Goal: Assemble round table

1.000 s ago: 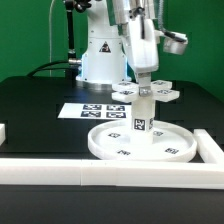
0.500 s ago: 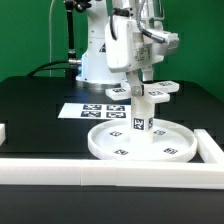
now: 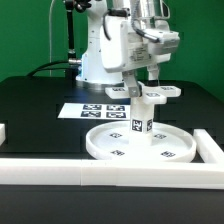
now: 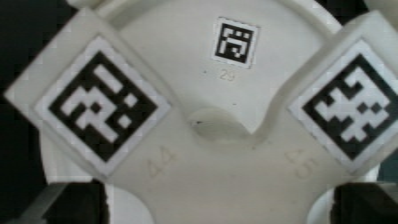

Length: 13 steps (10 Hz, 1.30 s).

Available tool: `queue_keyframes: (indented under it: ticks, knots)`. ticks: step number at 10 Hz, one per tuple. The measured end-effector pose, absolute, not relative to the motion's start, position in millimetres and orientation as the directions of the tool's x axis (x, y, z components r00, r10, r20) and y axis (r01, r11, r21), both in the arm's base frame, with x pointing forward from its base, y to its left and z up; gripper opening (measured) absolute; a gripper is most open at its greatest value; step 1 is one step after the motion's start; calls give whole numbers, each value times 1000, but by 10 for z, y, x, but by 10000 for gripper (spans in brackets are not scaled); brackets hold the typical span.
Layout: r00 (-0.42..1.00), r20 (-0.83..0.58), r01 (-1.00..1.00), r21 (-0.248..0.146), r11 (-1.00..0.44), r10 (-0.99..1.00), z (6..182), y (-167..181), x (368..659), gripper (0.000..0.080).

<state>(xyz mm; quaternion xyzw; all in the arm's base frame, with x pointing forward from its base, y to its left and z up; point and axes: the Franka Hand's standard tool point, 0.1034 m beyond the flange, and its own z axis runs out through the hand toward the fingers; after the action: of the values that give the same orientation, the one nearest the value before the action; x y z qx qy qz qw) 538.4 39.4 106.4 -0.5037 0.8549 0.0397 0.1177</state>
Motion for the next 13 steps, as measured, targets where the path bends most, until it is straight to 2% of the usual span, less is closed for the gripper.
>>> queue_keyframes:
  ticks: [2, 5, 6, 8, 10, 11, 13]
  knots:
    - [-423, -260, -888, -73, 454, -868, 1198, 400, 5426, 646]
    - [-388, -254, -905, -78, 419, -886, 1166, 414, 5409, 648]
    - [-338, -246, -926, -88, 368, -908, 1162, 418, 5403, 648]
    - [-53, -216, -988, -127, 82, -975, 1170, 460, 5393, 648]
    - [285, -166, -949, -188, -254, -944, 1239, 501, 5433, 648]
    - [396, -152, -909, -201, -364, -905, 1241, 524, 5435, 648]
    - [482, -131, -867, -214, -450, -866, 1230, 518, 5432, 648]
